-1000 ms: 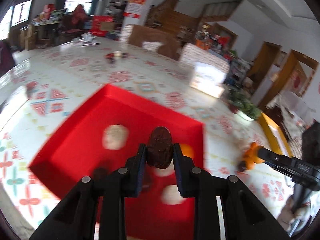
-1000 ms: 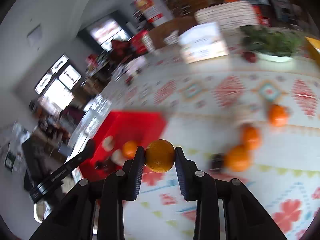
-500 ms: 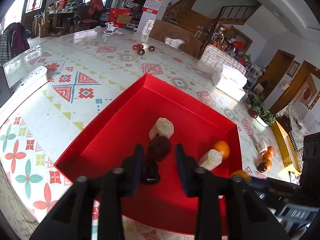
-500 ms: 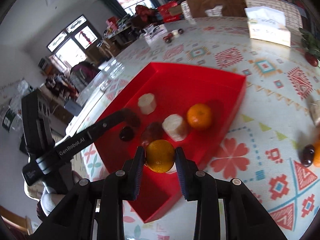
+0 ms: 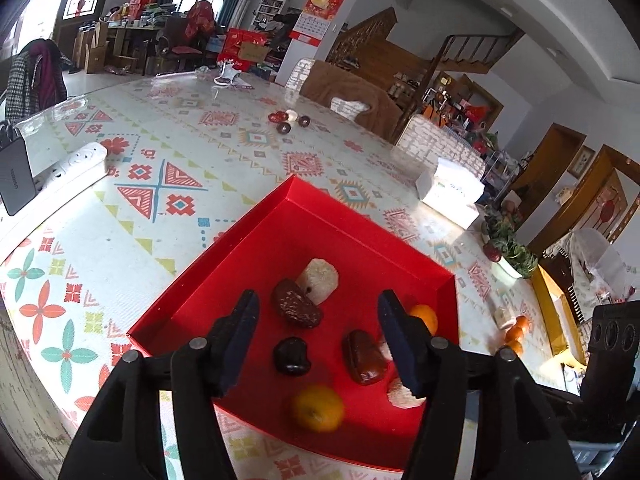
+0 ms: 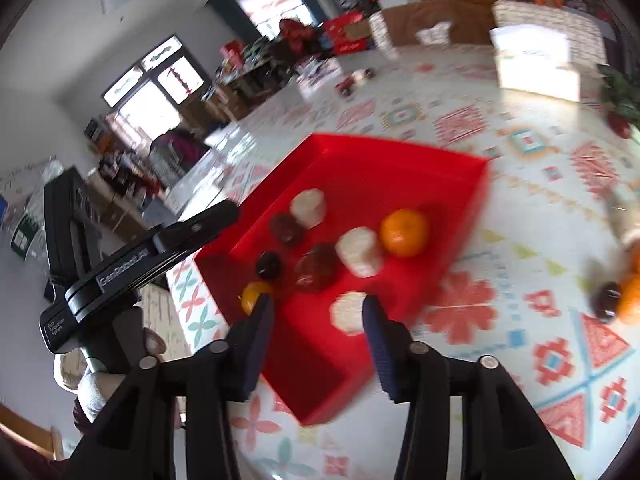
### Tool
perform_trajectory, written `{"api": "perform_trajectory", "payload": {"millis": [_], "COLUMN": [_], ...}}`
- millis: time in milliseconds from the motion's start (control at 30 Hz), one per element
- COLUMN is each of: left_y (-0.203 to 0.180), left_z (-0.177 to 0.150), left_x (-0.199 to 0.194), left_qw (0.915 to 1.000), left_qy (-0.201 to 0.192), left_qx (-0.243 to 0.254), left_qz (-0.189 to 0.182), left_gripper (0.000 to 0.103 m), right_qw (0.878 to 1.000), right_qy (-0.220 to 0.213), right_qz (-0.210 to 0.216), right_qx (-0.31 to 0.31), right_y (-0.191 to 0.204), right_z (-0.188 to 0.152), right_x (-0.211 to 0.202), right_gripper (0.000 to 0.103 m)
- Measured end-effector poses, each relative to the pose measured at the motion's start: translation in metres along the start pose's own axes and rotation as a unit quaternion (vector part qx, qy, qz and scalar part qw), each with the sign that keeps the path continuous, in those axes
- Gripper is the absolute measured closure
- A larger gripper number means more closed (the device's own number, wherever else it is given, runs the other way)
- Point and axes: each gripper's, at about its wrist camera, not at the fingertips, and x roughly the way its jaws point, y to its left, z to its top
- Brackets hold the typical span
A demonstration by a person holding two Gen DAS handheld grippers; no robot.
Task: Organize fruits
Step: 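Release the date and orange into the red tray and move both tools back, then grasp a dark round fruit with left tool while right tool grasps an orange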
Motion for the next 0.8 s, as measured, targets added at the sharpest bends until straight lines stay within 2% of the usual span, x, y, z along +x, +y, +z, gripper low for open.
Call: {"api": "perform_trajectory", "payload": {"millis": [167, 367, 533, 667, 800], "left_y": [-0.022, -0.067, -0.109, -0.14, -0.159], "left_z": [0.0, -0.011, -0.032, -0.047, -0.056], "left_x": [-0.009, -0.007, 0.009, 0.015, 0.023], "left_qw": [0.9997, 0.9959, 0.9879, 0.9799, 0.975], "left_qy": [-0.006, 0.007, 0.046, 0.065, 0.079], "left_qx": [0.019, 0.066, 0.109, 0.144, 0.166], "left_qz": [-0.017, -0.061, -0.1, -0.122, -0.125], "left_gripper": [0.035, 0.03, 0.03, 0.03, 0.03], "right_qw": [0.997, 0.982, 0.971, 0.971, 0.972], "right_qy": [-0.052, -0.099, -0.096, -0.087, -0.075], "right_qz": [-0.032, -0.112, -0.164, -0.166, -0.174], "right_qx": [0.042, 0.117, 0.144, 0.148, 0.138], "right_y": [-0.045, -0.117, -0.152, -0.164, -0.166], "right_z": [-0.005, -0.014, -0.017, -0.01, -0.013], "right_x": [-0.052, -0.108, -0.113, -0.104, -0.095], "right_gripper": [0.048, 0.045, 0.045, 0.045, 0.045]}}
